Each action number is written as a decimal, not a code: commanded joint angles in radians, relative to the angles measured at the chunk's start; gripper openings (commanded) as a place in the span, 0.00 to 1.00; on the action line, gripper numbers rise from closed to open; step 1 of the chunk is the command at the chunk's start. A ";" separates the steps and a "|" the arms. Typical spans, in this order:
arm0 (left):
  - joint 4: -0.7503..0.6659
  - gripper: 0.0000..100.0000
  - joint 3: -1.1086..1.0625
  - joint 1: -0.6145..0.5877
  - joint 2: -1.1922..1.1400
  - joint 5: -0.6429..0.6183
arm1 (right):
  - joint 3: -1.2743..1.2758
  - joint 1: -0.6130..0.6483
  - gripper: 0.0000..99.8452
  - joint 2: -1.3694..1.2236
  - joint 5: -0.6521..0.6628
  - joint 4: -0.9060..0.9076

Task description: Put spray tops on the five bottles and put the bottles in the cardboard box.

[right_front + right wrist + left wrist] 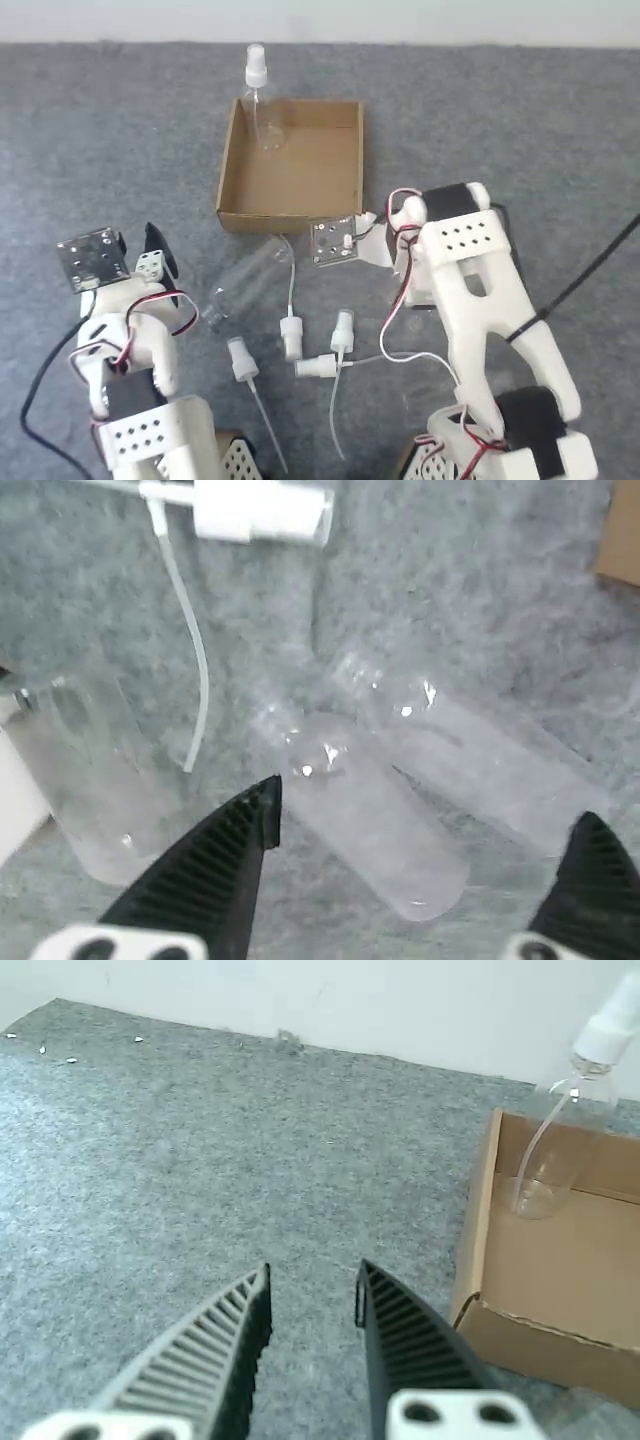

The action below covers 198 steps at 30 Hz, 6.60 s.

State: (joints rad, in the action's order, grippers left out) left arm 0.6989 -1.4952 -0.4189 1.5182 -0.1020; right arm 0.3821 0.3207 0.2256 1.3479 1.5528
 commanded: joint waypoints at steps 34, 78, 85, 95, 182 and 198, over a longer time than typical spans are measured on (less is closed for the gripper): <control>-0.038 0.14 0.010 0.000 0.017 -0.008 | 0.288 -0.033 0.37 -0.163 -0.003 -0.674; -0.038 0.14 0.010 0.000 0.017 -0.008 | 0.255 0.031 0.12 -0.139 -0.437 -0.670; -0.038 0.14 0.010 0.000 0.017 -0.008 | 0.256 0.033 0.12 -0.048 -0.460 -0.615; -0.038 0.14 0.010 0.000 0.017 -0.008 | 0.256 0.081 0.13 0.056 -0.462 -0.458; -0.038 0.14 -0.007 0.054 0.017 0.054 | 0.273 0.139 0.10 0.191 -0.393 -0.513; -0.038 0.14 -0.007 0.049 0.017 0.054 | 0.284 0.237 0.10 0.464 -0.999 -0.513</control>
State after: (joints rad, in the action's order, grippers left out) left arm 0.6943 -1.5136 -0.3682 1.5182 -0.0621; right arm 0.7273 0.5493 0.5800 0.5209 1.0296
